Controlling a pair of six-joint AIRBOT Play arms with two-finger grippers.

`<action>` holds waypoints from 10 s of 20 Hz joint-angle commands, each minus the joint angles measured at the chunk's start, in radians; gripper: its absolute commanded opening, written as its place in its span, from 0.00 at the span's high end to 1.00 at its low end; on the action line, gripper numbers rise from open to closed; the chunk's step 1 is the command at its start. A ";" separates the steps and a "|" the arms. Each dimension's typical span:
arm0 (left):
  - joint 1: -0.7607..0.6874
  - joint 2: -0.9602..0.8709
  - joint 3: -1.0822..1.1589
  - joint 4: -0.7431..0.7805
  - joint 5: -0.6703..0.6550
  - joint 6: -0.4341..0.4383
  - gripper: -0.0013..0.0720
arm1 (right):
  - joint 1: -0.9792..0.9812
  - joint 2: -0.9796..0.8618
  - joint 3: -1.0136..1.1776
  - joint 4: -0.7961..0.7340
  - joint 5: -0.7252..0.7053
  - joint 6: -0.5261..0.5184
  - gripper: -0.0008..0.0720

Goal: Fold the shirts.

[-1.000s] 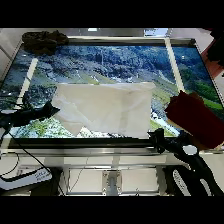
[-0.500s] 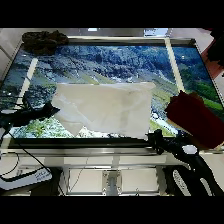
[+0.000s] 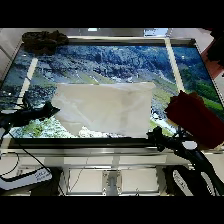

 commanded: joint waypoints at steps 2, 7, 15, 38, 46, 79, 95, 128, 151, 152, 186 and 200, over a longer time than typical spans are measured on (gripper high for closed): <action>0.000 0.000 0.002 0.000 -0.005 0.000 0.96 | -0.001 -0.021 0.037 0.013 -0.012 -0.156 0.96; 0.002 0.001 0.097 -0.086 -0.117 0.001 0.96 | -0.003 -0.021 0.200 -0.006 -0.020 -0.331 0.96; 0.035 0.227 0.653 -0.198 -0.419 -0.058 0.96 | -0.022 0.070 0.904 -0.390 0.105 -0.285 0.96; -0.213 0.064 0.885 0.554 -0.298 -0.421 0.96 | -0.029 -0.678 1.549 -0.562 0.364 -0.330 0.96; -0.460 -0.298 0.862 0.816 0.252 -0.641 0.96 | 0.016 -0.883 1.550 -0.719 0.122 -0.236 0.96; -0.461 -0.514 0.816 0.846 -0.119 -0.657 0.92 | 0.062 -1.054 1.382 -0.949 0.217 -0.128 0.91; -0.238 0.236 0.627 0.834 -0.454 -0.500 0.03 | -0.001 -0.669 1.381 -1.146 0.556 -0.136 0.42; -0.549 0.308 -0.393 0.006 0.330 -0.362 0.96 | -0.069 -0.449 0.714 -0.675 0.496 -0.295 0.42; -0.549 0.308 -0.324 0.008 0.276 -0.332 0.96 | -0.069 -0.449 0.472 -0.570 0.128 0.100 0.42; -0.549 0.308 -0.324 0.008 0.276 -0.332 0.96 | -0.069 -0.449 0.470 -0.571 0.110 0.100 0.43; -0.547 0.230 0.233 0.536 -0.079 -0.650 0.97 | -0.067 -0.245 0.715 -0.604 0.242 -0.231 0.96; -0.549 -0.348 0.676 0.687 0.035 -0.655 0.97 | 0.079 -0.927 1.180 -0.564 -0.017 -0.276 0.96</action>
